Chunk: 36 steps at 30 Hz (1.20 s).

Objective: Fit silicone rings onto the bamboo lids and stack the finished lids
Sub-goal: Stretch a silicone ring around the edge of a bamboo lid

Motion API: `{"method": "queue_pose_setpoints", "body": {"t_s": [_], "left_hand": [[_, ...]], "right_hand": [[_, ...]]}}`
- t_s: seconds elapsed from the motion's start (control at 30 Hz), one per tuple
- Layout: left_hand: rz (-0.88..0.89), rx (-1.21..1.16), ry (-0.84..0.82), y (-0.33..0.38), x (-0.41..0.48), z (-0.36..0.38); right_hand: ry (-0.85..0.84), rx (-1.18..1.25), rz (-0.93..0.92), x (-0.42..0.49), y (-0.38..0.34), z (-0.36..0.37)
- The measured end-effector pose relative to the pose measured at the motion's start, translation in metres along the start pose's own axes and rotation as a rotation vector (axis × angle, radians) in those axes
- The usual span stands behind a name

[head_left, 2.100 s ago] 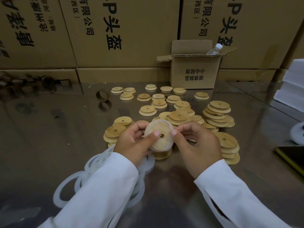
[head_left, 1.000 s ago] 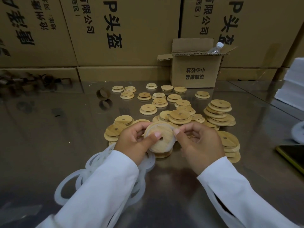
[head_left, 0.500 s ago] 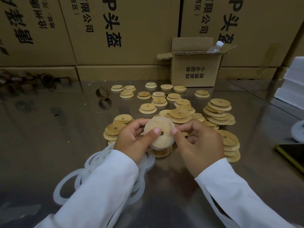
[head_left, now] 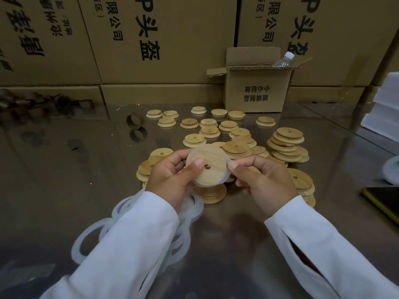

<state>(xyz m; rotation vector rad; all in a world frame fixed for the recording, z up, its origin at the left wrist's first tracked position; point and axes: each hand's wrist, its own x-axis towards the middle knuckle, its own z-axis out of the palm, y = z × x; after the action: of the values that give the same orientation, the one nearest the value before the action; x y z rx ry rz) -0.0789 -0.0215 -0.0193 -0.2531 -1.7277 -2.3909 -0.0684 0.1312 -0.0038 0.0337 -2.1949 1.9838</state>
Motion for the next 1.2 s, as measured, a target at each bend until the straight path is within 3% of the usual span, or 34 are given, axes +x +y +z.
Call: {"method": "queue_pose_setpoints", "body": {"t_s": [0.4,0.7,0.87,1.0,1.1,1.2], "left_hand": [[-0.027,-0.091,0.022,-0.002,0.001,-0.001],[-0.060,-0.118,-0.003,-0.002,-0.001,0.003],[-0.056,-0.108,0.057,-0.001,0.000,0.002],[0.013,-0.048,0.159,0.005,0.000,-0.001],[0.064,0.009,0.277,0.015,0.001,-0.012],[0.098,0.133,0.480,0.030,0.005,-0.035]], "right_hand": [[-0.049,-0.098,-0.068,-0.004,0.000,0.003],[-0.008,0.032,-0.065,-0.002,0.004,0.004],[0.101,0.121,-0.080,0.001,0.007,0.006],[0.182,-0.203,-0.275,0.002,0.020,0.006],[0.049,-0.553,-0.424,-0.001,0.029,0.005],[-0.035,-0.703,-0.486,-0.001,0.033,0.005]]}}
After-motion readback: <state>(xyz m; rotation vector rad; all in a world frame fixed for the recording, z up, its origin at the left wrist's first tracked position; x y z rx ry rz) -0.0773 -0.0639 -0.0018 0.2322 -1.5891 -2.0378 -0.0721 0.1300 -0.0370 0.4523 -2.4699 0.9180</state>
